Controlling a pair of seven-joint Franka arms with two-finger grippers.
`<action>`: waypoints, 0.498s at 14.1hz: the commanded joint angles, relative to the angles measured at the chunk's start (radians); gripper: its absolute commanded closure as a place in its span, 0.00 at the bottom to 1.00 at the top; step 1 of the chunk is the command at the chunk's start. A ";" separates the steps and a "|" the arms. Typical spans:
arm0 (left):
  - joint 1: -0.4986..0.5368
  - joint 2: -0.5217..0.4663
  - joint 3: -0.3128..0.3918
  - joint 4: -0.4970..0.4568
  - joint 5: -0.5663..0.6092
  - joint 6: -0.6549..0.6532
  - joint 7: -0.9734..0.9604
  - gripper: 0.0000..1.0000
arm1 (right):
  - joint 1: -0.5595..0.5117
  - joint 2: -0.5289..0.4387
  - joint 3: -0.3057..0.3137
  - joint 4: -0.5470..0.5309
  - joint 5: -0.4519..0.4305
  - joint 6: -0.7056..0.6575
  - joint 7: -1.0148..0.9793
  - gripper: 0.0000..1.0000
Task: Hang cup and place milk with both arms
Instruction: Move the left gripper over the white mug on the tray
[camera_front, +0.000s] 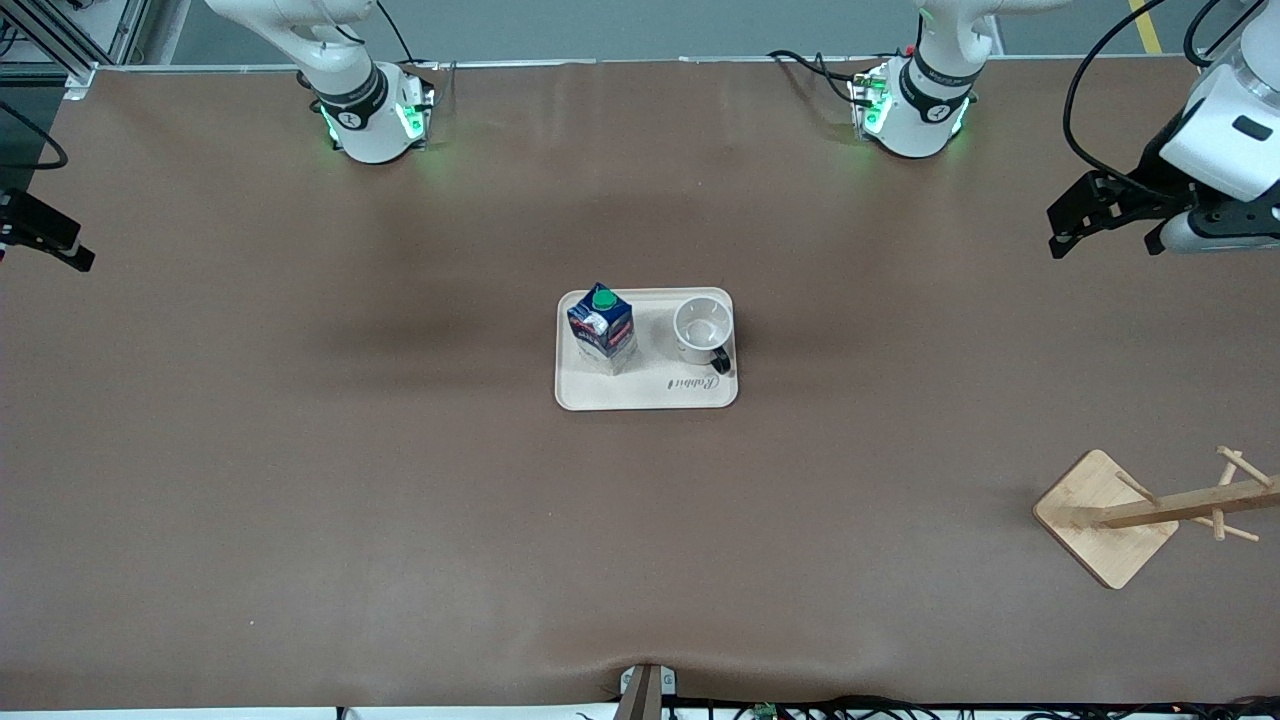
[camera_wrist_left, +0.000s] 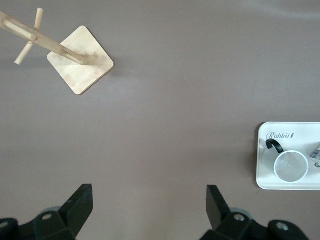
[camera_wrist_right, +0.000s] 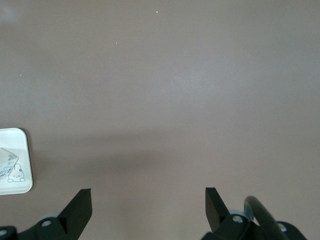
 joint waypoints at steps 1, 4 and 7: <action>0.009 0.013 -0.006 0.023 0.006 -0.014 -0.002 0.00 | -0.002 -0.012 0.010 0.010 0.008 -0.016 -0.005 0.00; 0.017 0.024 0.014 0.023 0.007 -0.015 -0.002 0.00 | -0.008 -0.007 0.007 0.008 0.010 0.012 -0.006 0.00; 0.017 0.042 0.019 0.017 0.006 -0.017 -0.009 0.00 | -0.010 -0.001 0.007 0.010 0.008 0.038 -0.006 0.00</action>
